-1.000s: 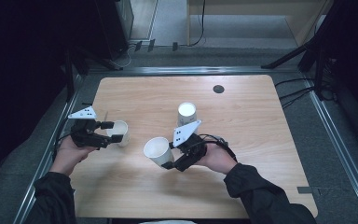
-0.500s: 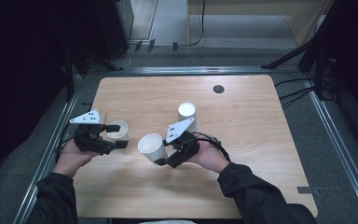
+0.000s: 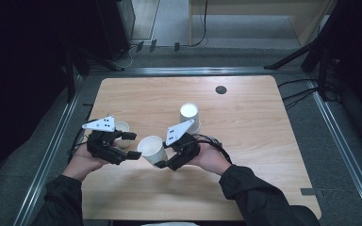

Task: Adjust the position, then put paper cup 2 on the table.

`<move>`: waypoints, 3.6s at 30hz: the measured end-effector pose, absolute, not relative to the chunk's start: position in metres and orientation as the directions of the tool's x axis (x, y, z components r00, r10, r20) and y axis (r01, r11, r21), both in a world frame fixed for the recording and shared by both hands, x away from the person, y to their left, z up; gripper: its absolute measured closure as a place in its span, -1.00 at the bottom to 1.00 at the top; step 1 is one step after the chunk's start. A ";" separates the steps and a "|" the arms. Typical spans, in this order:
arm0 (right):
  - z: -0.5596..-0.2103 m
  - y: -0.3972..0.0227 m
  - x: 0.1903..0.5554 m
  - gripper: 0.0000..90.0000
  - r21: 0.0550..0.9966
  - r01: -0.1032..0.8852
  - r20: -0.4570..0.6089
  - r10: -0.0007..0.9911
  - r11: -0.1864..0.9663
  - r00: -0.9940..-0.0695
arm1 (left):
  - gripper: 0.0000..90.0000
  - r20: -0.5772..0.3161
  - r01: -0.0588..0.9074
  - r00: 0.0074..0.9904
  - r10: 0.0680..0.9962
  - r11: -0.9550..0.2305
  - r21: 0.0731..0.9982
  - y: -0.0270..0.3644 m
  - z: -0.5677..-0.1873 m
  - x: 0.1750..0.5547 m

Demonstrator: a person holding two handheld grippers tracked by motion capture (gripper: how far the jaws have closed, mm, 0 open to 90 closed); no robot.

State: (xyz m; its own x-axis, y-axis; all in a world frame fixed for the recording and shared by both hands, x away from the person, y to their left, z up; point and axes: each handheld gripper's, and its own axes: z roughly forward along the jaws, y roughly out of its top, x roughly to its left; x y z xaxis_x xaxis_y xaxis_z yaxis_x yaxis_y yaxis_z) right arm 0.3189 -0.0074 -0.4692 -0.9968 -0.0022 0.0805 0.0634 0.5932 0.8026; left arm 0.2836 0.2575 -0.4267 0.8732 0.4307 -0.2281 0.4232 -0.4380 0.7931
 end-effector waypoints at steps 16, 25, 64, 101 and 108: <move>-0.469 -0.002 0.316 -0.23 0.797 0.072 0.100 -0.014 0.599 -0.995 | -0.57 -0.225 0.391 0.898 0.377 -0.453 0.801 0.235 -0.430 0.280; -0.468 0.000 0.314 -0.22 0.796 0.062 0.096 -0.025 0.602 -0.995 | -0.50 -0.213 0.379 0.903 0.374 -0.458 0.804 0.229 -0.433 0.279; -0.469 -0.022 0.316 -0.41 0.798 0.131 0.123 0.053 0.588 -0.991 | -0.39 -0.169 0.364 0.904 0.393 -0.501 0.785 0.268 -0.437 0.291; -0.470 -0.027 0.316 -0.37 0.793 0.135 0.120 0.064 0.594 -0.991 | -0.41 -0.162 0.378 0.912 0.377 -0.620 0.688 0.303 -0.482 0.290; -0.470 -0.029 0.316 -0.37 0.796 0.138 0.122 0.067 0.590 -0.990 | -0.43 -0.151 0.371 0.915 0.373 -0.635 0.678 0.305 -0.489 0.291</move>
